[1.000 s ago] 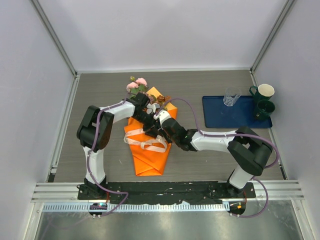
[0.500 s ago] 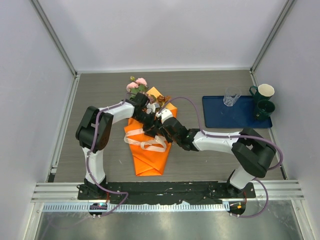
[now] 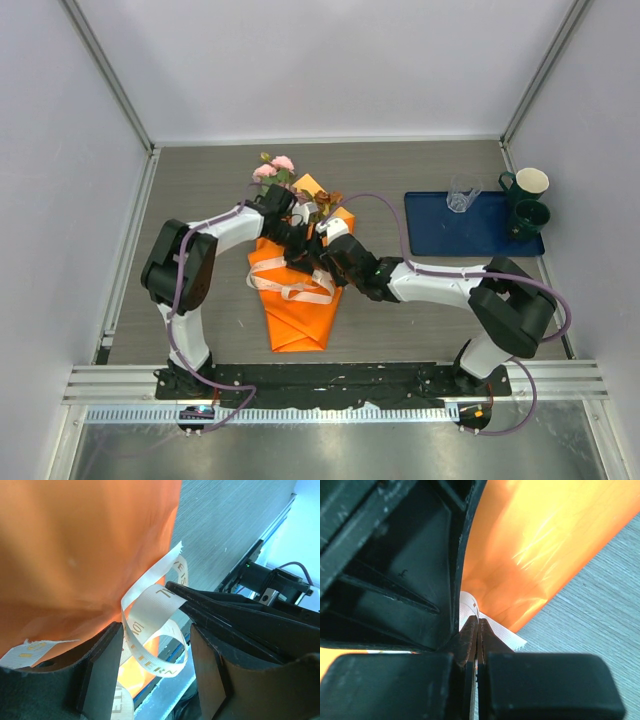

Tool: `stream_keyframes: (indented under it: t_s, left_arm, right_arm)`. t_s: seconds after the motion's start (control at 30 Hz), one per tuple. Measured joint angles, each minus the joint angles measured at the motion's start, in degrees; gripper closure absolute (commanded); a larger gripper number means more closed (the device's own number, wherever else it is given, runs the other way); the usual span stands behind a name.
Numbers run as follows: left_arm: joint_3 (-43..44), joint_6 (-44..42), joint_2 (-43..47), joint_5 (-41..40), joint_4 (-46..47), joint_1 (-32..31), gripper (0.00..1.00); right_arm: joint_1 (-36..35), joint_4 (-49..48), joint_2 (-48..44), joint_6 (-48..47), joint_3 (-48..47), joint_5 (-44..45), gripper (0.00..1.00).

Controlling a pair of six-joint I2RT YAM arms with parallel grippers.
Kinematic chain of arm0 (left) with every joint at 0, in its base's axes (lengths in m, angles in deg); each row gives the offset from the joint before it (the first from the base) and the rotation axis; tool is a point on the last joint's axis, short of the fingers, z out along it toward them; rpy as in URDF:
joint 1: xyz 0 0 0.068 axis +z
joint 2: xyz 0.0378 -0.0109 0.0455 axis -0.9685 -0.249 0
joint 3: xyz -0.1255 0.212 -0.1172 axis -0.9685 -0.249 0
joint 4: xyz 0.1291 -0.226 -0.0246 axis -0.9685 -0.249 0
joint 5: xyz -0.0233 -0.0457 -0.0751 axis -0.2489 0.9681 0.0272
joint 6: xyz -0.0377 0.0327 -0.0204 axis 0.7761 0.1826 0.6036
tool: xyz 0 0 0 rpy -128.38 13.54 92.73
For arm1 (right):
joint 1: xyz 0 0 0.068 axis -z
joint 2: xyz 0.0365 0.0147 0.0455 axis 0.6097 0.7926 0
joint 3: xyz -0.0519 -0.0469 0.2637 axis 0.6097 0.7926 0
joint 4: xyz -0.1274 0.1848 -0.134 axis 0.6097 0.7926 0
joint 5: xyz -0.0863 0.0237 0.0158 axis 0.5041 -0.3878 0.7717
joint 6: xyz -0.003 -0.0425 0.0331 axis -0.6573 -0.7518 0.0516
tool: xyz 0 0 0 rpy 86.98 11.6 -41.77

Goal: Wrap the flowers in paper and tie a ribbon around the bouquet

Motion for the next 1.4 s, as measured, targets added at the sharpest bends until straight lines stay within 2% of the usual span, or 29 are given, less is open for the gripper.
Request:
stream_keyframes:
  t_s: [0.13,0.27,0.4,0.47,0.57,0.6,0.67,0.83,1.0,1.13,1.23,1.4]
  left_arm:
    - [0.0,-0.4,0.0,-2.1,-0.3,-0.9,0.42]
    - [0.0,-0.5,0.0,-3.3,-0.3,-1.4,0.51]
    - [0.0,-0.8,-0.4,-4.7,-0.4,-1.6,0.79]
    - [0.0,-0.9,-1.0,-6.0,-0.6,-1.6,0.87]
    - [0.1,-0.9,-1.9,-7.1,-0.9,-1.6,0.94]
    - [0.2,-0.9,-2.2,-7.2,-1.1,-1.6,0.95]
    - [0.5,-0.9,-2.7,-7.2,-1.4,-1.6,1.00]
    - [1.0,-1.1,-2.8,-4.6,-1.7,-1.4,1.00]
    - [0.9,-1.2,-2.8,0.2,-1.8,-1.2,1.00]
    - [0.6,-0.9,-2.8,3.8,-1.3,-1.0,1.00]
    - [-0.4,0.2,-2.8,6.4,-0.2,-0.6,1.00]
    - [-1.2,1.5,-2.8,8.4,0.3,0.2,1.00]
  right_arm:
    - [0.7,0.2,0.0,1.4,0.0,-1.1,1.00]
    - [1.0,0.3,0.0,2.5,0.0,-2.3,1.00]
    - [1.4,0.4,0.0,3.1,0.0,-2.7,1.00]
    - [1.7,0.4,0.0,3.5,0.0,-2.7,0.98]
    - [2.2,0.7,0.0,3.8,0.0,-2.6,0.89]
    - [2.4,1.1,0.0,3.9,-0.1,-2.5,0.83]
    - [2.8,2.7,0.0,4.2,-0.4,-2.2,0.76]
    - [3.1,7.9,-0.3,4.5,-2.4,-2.7,0.66]
    - [3.1,11.2,-4.3,7.9,-2.1,-6.8,0.57]
    - [3.1,12.0,-9.2,11.9,-1.0,-9.4,0.57]
    - [3.1,11.1,-12.2,14.5,1.2,-12.4,0.64]
    - [2.9,7.6,-14.2,12.9,7.0,-16.9,0.65]
